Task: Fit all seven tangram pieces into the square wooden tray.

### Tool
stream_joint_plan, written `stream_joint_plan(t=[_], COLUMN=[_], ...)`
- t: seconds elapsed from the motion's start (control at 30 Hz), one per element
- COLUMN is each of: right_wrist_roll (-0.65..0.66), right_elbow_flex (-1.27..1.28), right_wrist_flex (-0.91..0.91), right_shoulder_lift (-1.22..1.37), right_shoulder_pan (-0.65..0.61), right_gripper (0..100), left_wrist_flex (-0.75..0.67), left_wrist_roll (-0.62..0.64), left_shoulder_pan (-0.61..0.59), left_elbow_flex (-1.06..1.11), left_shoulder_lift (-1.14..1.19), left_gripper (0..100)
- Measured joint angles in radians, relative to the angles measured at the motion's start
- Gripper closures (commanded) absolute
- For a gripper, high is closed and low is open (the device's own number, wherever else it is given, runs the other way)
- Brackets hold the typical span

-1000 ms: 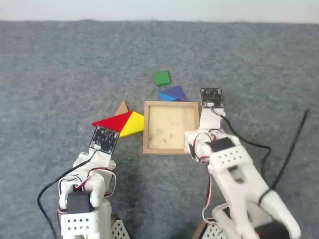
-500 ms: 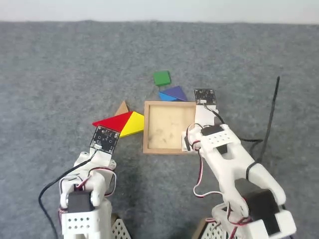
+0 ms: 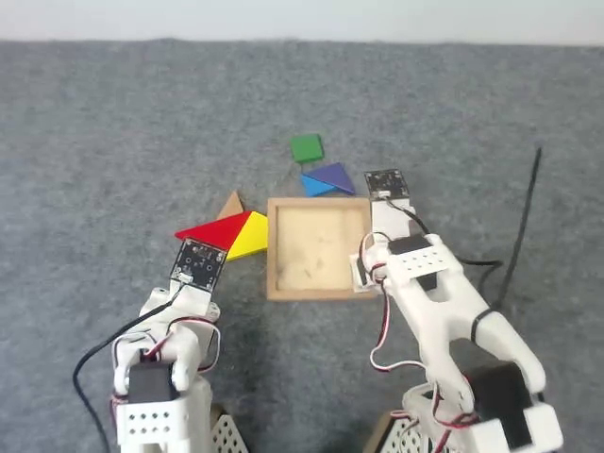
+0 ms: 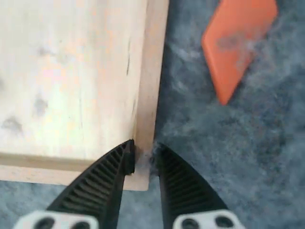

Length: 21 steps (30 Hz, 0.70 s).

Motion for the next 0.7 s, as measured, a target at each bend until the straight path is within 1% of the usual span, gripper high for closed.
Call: stream_joint_plan(t=[0.13,0.23,0.27,0.33,0.47,0.6,0.7], right_wrist_roll=[0.086,0.12,0.126,0.13,0.133,0.163,0.183], right_elbow_flex=[0.008,0.066,0.086,0.107,0.124,0.124,0.124], right_wrist_flex=[0.11,0.146,0.149,0.157,0.161,0.192,0.207], right_shoulder_lift=[-0.121,-0.238,-0.27,-0.325,-0.37,-0.374,-0.374], right_shoulder_pan=[0.025,0.018,0.003,-0.038,-0.048,-0.044,-0.046], right_gripper=[99.1,99.0,98.9,98.9,98.9,98.9,98.3], left_wrist_flex=[-0.009,-0.055,-0.078,-0.133,-0.195,-0.219,-0.267], left_wrist_roll=[0.0,-0.063,-0.083,-0.083,0.014,0.157,0.218], left_shoulder_pan=[0.0,-0.002,0.003,0.017,0.015,0.025,0.025], left_elbow_flex=[0.0,-0.014,-0.032,-0.074,-0.17,-0.21,-0.218], left_shoulder_lift=[0.0,0.0,0.0,0.0,0.0,0.0,0.008], left_gripper=[98,98,98,98,91,91,90])
